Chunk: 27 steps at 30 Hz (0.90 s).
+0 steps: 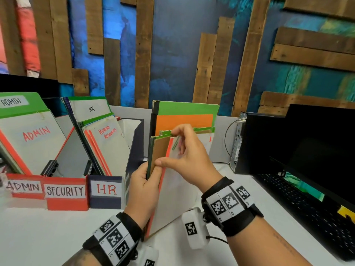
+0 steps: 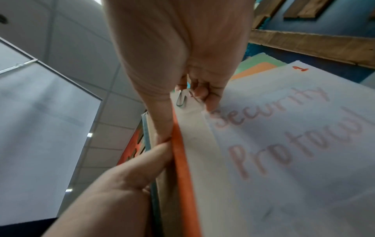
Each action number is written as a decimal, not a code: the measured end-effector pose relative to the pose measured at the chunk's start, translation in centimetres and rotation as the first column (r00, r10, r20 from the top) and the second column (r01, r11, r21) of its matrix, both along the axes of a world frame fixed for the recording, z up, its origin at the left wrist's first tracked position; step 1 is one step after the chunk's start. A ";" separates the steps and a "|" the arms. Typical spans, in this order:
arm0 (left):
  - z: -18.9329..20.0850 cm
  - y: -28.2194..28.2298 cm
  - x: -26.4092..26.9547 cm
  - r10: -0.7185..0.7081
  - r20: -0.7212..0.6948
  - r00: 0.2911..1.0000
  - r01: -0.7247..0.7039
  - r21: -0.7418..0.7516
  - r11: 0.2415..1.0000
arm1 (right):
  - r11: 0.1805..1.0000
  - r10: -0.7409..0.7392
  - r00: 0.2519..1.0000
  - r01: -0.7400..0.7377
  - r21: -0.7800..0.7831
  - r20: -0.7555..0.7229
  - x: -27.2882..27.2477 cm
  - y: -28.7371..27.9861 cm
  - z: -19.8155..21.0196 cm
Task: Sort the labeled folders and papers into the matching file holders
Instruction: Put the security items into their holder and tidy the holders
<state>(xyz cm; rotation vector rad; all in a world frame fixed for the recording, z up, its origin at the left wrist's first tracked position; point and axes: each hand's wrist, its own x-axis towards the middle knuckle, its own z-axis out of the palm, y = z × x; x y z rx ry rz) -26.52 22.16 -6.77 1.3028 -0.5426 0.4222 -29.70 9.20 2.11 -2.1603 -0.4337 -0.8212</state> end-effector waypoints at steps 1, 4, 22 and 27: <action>0.0 0.0 0.1 -0.011 0.007 1.000 0.011 -0.004 1.000 | 1.000 0.016 1.000 -0.016 0.016 0.002 0.1 -0.1 -0.1; 0.2 0.0 -0.2 -0.073 0.006 0.997 0.073 -0.015 0.997 | 1.000 0.020 1.000 -0.019 -0.011 0.018 0.2 -0.1 -0.2; 0.4 -0.5 -1.1 -0.054 0.040 0.998 0.051 0.087 0.995 | 0.997 0.005 0.992 -0.015 0.077 0.125 0.1 -0.3 -1.8; 0.2 -0.2 -0.6 -0.010 0.031 0.999 0.007 0.081 0.997 | 0.991 0.025 0.991 -0.041 0.127 0.129 0.0 -0.8 -2.5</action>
